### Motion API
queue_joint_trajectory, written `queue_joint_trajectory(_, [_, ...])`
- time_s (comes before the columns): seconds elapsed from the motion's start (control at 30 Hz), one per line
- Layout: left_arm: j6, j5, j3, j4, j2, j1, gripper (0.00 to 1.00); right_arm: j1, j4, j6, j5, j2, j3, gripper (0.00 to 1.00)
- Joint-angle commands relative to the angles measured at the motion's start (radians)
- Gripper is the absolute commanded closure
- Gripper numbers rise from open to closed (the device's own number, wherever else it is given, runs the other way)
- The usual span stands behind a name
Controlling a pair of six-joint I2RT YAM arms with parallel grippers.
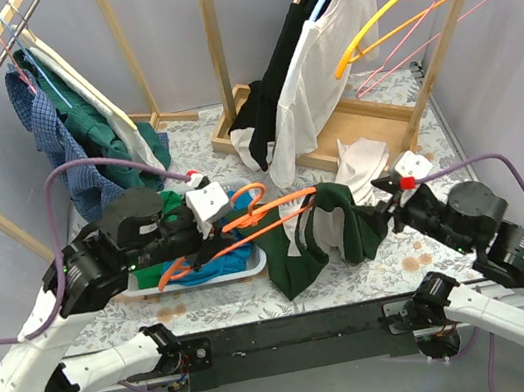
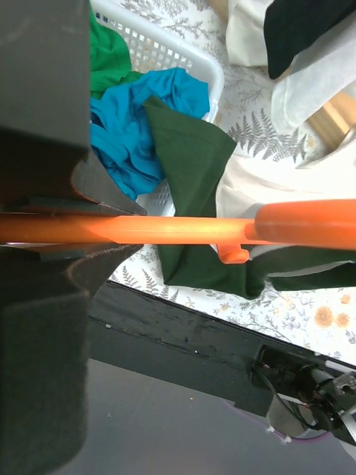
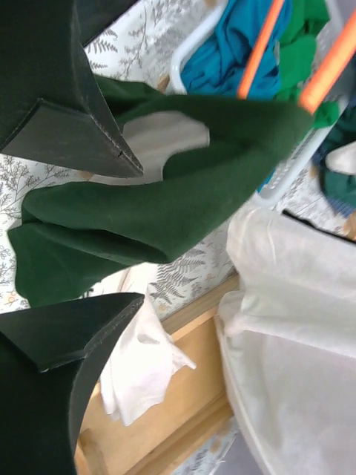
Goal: Remove the t-shirt from the hanger
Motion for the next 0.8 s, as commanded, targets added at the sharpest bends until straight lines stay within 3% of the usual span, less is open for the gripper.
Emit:
queue_joint_trajectory(0.0, [-0.014,-0.03,0.024,0.004,-0.049,0.001,1.0,0.0,-0.032,-0.024,-0.098,-0.062,0.039,0.28])
queue_joint_trajectory(0.17, [-0.01,-0.03,0.064,-0.019,-0.043,0.001,1.0,-0.002,-0.092,-0.024,-0.044,0.0,0.052,0.28])
queue_joint_trajectory(0.4, [-0.019,-0.047,0.114,-0.075,-0.029,0.001,1.0,0.0,0.033,-0.022,-0.069,0.036,0.029,0.28])
queue_joint_trajectory(0.57, [-0.024,-0.026,0.127,-0.071,-0.037,0.001,1.0,-0.002,0.047,-0.078,-0.199,0.09,0.12,0.3])
queue_joint_trajectory(0.77, [-0.031,0.056,0.119,-0.074,0.009,0.001,1.0,0.0,-0.029,-0.171,-0.429,0.185,0.347,0.33])
